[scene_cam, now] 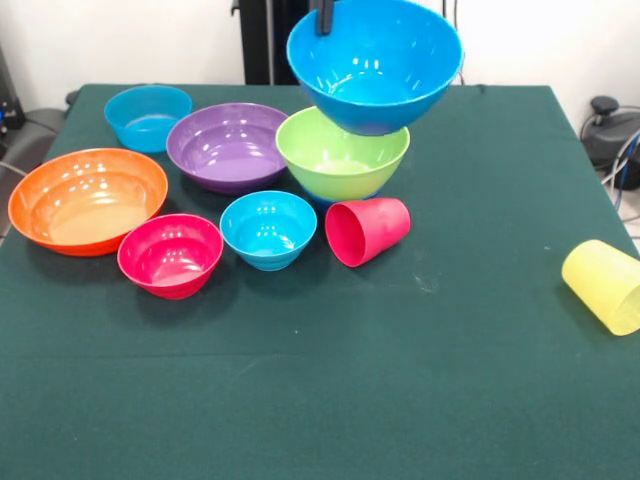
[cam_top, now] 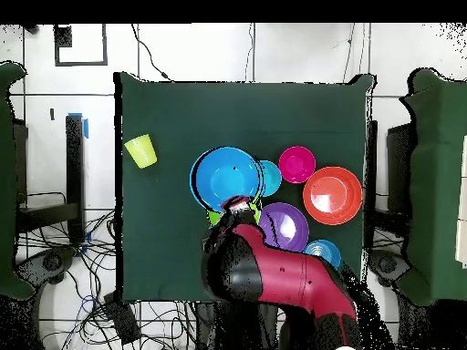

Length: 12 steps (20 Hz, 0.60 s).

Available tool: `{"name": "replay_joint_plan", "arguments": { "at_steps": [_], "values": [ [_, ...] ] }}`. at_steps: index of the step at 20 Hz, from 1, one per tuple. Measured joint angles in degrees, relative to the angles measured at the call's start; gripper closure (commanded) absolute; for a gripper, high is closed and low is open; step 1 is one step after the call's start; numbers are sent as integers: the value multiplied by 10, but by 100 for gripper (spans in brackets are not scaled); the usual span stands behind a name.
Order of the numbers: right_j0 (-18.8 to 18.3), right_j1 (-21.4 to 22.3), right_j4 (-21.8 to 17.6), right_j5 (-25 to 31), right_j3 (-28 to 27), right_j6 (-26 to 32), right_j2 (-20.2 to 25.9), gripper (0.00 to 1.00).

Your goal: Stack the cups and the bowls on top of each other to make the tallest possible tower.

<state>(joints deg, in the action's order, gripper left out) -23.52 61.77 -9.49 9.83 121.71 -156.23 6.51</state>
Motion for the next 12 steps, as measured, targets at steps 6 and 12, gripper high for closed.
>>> {"name": "replay_joint_plan", "arguments": {
  "at_steps": [6, 12],
  "values": [
    [-108, 17, 2, 30, 16, 1, 101, 100],
    [-165, 28, 1, 50, 17, 1, 165, 100]
  ]
}}
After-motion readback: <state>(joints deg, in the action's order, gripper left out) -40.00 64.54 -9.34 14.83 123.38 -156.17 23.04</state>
